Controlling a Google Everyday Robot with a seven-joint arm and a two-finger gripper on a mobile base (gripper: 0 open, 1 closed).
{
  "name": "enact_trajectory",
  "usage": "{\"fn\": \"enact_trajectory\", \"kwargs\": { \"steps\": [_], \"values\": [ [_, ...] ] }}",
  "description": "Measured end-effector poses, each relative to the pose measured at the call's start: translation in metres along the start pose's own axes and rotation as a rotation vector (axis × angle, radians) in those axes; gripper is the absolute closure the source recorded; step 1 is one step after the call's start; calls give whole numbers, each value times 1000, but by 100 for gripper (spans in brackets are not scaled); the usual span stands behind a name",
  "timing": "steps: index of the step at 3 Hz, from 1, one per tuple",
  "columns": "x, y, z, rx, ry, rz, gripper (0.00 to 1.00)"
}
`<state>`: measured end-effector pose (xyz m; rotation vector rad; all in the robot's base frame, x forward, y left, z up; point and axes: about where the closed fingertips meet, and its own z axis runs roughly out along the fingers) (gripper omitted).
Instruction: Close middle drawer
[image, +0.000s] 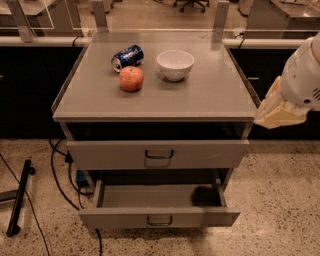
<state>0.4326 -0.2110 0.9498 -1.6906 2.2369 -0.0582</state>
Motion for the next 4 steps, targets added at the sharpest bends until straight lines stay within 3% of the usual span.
{"fn": "enact_trajectory", "kwargs": {
  "steps": [1, 2, 4],
  "values": [
    [10, 17, 38, -21, -34, 48, 100],
    [22, 41, 87, -54, -80, 87, 100],
    [31, 48, 102, -37, -69, 63, 100]
  ]
}}
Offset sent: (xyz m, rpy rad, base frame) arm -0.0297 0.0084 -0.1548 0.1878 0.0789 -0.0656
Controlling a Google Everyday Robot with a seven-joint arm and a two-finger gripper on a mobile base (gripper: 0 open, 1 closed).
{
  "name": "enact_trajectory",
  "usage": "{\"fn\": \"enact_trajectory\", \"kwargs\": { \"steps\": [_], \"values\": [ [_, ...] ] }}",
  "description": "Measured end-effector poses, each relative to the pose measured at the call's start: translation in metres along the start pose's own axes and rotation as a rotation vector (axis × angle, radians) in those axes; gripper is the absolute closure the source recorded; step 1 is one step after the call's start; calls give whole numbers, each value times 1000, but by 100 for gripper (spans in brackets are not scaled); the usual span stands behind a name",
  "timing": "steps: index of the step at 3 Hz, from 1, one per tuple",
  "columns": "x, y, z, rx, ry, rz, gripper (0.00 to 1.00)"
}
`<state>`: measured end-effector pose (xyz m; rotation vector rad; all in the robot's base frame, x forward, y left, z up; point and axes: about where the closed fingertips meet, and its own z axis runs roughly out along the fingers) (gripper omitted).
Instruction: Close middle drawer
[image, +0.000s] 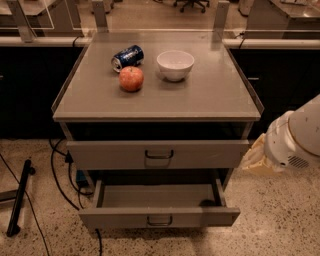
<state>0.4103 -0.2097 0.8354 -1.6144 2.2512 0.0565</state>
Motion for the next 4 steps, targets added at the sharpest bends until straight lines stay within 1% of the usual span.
{"fn": "enact_trajectory", "kwargs": {
  "steps": [1, 2, 3, 4],
  "values": [
    [28, 6, 36, 10, 4, -2, 100],
    [62, 12, 84, 0, -10, 28, 100],
    [94, 22, 141, -46, -41, 71, 100],
    [121, 44, 204, -146, -62, 124, 100]
  ]
}}
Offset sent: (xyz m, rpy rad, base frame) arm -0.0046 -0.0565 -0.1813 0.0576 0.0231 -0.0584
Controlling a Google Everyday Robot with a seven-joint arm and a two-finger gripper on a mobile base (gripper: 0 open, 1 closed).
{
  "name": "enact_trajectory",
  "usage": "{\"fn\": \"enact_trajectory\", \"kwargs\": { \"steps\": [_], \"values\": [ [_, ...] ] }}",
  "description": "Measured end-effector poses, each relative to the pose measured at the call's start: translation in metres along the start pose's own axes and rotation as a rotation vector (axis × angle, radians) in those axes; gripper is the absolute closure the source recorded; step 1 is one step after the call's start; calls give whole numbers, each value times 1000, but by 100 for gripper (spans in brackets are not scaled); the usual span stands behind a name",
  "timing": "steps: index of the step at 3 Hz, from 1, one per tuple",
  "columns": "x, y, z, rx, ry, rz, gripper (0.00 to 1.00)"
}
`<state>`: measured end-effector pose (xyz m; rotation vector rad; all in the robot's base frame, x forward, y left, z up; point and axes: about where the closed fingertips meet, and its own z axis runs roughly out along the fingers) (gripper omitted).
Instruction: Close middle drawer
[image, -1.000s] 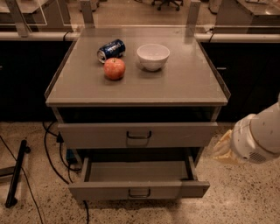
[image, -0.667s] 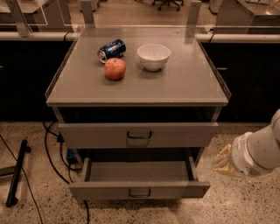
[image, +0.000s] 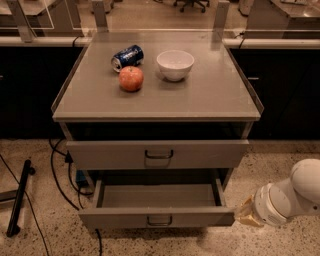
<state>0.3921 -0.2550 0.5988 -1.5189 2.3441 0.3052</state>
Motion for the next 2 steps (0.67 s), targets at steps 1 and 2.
{"fn": "enact_trajectory", "kwargs": {
  "steps": [1, 2],
  "values": [
    [0, 0, 0, 0, 0, 0, 100],
    [5, 1, 16, 1, 4, -22, 100]
  ]
}}
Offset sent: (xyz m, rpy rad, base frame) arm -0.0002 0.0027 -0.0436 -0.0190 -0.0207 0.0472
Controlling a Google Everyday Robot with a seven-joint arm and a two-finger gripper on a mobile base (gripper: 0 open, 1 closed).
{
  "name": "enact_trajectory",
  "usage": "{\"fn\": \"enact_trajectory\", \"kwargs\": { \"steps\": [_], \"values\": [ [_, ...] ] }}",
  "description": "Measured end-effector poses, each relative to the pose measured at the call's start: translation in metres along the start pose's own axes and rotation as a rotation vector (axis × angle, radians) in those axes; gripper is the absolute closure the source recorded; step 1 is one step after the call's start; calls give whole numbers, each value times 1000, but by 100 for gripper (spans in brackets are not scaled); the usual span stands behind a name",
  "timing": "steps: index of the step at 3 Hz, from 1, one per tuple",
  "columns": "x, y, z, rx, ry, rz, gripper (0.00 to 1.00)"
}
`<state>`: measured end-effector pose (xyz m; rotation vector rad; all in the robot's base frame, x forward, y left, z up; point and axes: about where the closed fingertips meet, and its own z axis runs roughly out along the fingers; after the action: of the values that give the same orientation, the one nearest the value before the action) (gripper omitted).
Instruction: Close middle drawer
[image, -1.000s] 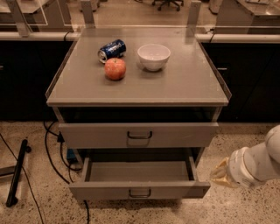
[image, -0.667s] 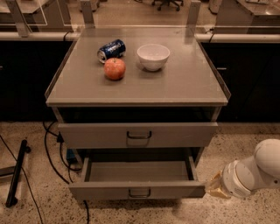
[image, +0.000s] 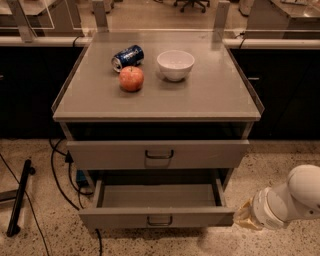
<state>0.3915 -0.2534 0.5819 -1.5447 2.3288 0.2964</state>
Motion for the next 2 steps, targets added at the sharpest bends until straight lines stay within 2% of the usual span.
{"fn": "enact_trajectory", "kwargs": {
  "steps": [1, 2],
  "values": [
    [17, 6, 45, 7, -7, -33, 100],
    [27, 7, 78, 37, -34, -54, 100]
  ]
}}
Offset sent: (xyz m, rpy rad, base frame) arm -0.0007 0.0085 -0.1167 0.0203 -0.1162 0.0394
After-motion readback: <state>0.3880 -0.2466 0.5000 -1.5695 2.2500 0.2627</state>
